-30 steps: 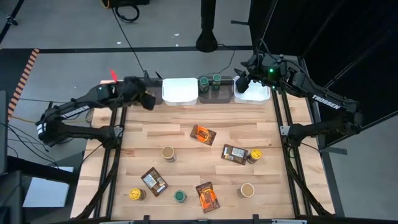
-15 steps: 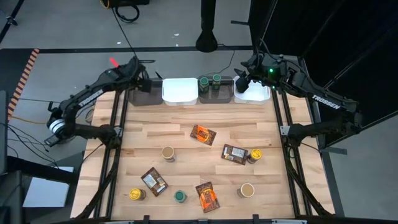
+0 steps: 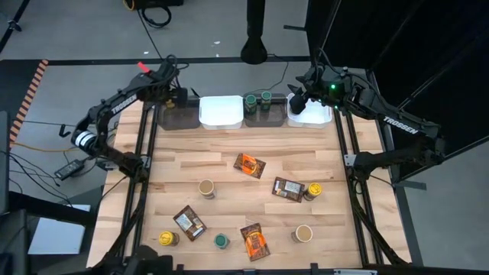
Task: Sort spices by type
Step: Put the top left yellow seasoning bottle into the left black bin
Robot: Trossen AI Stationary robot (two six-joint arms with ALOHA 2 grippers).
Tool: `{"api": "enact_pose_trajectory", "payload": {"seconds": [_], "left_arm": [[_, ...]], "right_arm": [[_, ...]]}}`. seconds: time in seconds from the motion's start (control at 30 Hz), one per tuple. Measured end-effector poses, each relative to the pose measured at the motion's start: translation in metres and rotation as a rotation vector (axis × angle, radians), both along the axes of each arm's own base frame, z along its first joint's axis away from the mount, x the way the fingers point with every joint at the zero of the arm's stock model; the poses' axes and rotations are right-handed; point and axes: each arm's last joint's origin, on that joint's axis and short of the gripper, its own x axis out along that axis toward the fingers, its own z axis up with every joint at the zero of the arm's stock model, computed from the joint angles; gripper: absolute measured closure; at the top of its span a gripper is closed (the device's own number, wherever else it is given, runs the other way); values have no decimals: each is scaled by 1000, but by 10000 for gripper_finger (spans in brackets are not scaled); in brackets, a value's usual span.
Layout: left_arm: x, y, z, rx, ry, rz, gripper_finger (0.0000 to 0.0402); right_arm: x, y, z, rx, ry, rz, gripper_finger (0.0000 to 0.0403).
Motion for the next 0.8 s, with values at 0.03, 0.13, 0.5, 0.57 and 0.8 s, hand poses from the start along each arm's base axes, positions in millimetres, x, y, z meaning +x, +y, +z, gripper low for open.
{"api": "enact_pose_trajectory", "payload": {"seconds": [0.03, 0.13, 0.5, 0.57, 0.8], "left_arm": [[1, 2, -2, -9, -16, 20, 176], [3, 5, -7, -14, -62, 104, 176], [3, 13, -13, 25, -170, 350, 176], [3, 14, -14, 20, -178, 373, 176], [5, 13, -15, 24, -221, 439, 176]], "right_arm": [[0, 0, 0, 0, 0, 0, 202], [0, 0, 0, 0, 0, 0, 204], [-1, 0, -2, 11, 20, 0, 206], [-1, 1, -2, 13, 25, 0, 205], [-1, 1, -3, 10, 31, 3, 206]]}}
